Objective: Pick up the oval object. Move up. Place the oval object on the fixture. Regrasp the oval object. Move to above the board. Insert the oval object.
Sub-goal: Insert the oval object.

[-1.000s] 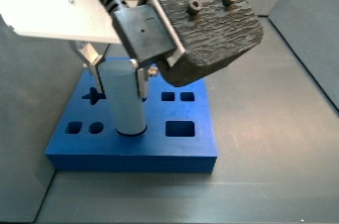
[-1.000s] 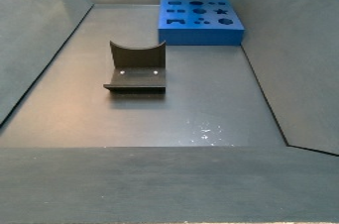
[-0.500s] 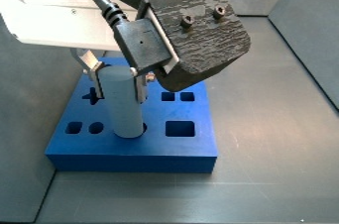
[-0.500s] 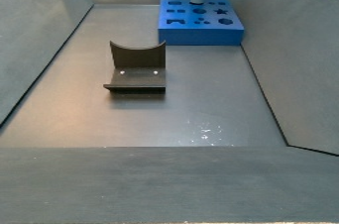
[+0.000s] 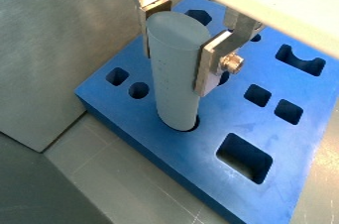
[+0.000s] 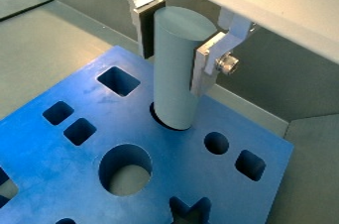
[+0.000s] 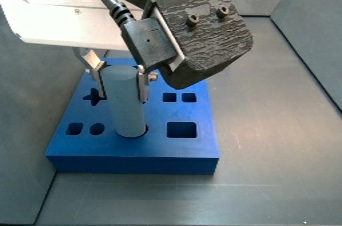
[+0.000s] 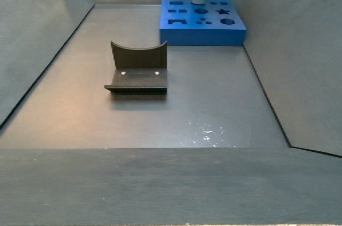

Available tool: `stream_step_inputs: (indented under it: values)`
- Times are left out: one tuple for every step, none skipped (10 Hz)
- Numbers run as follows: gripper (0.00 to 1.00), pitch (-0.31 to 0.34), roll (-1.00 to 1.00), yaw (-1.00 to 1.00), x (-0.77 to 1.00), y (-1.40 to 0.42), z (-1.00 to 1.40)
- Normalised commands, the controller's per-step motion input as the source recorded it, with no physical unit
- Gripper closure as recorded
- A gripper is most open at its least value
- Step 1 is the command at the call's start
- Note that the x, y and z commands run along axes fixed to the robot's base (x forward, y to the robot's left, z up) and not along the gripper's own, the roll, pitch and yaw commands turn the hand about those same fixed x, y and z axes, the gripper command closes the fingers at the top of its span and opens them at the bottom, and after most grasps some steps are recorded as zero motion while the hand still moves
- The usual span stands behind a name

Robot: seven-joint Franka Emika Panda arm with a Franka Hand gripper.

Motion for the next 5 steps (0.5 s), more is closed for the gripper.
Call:
stream_step_inputs:
  values:
    - [1.0, -0.084, -0.01, 0.2, 0.0, 0.03, -0.05]
    - [1.0, -0.114, 0.0, 0.29, 0.0, 0.0, -0.14]
    - [1.0, -0.14, 0.0, 0.38, 0.0, 0.0, -0.15]
    - [1.0, -0.154, 0.0, 0.35, -0.03, 0.0, -0.16]
    - [1.0, -0.116, 0.0, 0.24, 0.0, -0.04, -0.04]
